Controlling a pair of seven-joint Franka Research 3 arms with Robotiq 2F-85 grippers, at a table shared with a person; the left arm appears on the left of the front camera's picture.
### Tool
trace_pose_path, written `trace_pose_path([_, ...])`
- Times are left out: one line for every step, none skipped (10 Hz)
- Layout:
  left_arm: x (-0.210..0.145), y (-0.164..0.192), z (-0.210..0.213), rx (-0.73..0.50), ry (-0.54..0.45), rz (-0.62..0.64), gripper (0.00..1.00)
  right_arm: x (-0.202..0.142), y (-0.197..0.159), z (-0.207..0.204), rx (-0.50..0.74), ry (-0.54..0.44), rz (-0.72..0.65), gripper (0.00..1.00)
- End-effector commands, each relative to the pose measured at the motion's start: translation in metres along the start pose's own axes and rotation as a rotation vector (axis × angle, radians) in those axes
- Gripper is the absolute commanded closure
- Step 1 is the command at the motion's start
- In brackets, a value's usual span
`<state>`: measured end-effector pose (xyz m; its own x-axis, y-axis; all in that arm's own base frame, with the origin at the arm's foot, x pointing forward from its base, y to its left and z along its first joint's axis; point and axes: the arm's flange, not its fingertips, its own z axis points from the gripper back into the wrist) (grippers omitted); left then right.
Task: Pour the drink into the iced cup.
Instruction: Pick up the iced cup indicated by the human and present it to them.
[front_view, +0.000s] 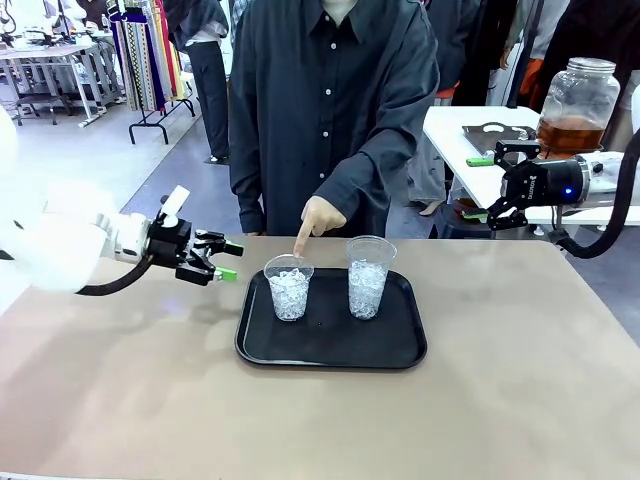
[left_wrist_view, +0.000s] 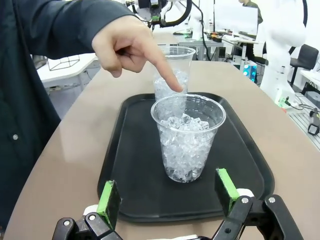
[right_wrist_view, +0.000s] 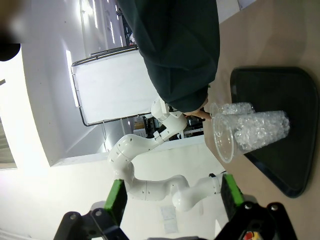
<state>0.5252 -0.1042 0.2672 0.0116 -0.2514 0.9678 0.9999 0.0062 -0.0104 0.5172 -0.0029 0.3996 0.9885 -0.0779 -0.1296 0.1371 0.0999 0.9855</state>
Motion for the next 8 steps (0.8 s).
trace_pose_path([-0.002, -0.001, -0.012, -0.002, -0.012, -0.021, 0.0, 0.0, 0.001, 0.0, 0.002, 0.001, 0.001, 0.0])
trace_pose_path([-0.003, -0.005, -0.02, -0.018, -0.012, -0.026, 0.0, 0.0, 0.001, 0.0, 0.002, 0.001, 0.001, 0.0])
trace_pose_path([-0.004, -0.01, -0.026, -0.028, -0.003, -0.023, 0.0, 0.0, 0.001, 0.0, 0.002, 0.001, 0.001, 0.0])
trace_pose_path([-0.005, -0.015, -0.03, -0.036, 0.0, -0.016, 0.0, 0.0, 0.001, 0.0, 0.002, 0.001, 0.001, 0.0])
trace_pose_path([-0.006, -0.019, -0.032, -0.038, -0.008, -0.008, 0.0, 0.0, 0.001, 0.0, 0.002, 0.001, 0.001, 0.0])
trace_pose_path([-0.008, -0.022, -0.035, -0.033, -0.011, 0.002, 0.0, 0.0, 0.001, 0.0, 0.002, 0.001, 0.001, 0.0])
trace_pose_path([-0.012, -0.023, -0.039, -0.018, -0.01, 0.014, 0.0, 0.0, 0.001, 0.0, 0.002, 0.001, 0.001, 0.0])
trace_pose_path([-0.015, -0.022, -0.043, -0.011, -0.02, 0.028, 0.0, 0.0, 0.001, 0.0, 0.002, 0.001, 0.001, 0.0])
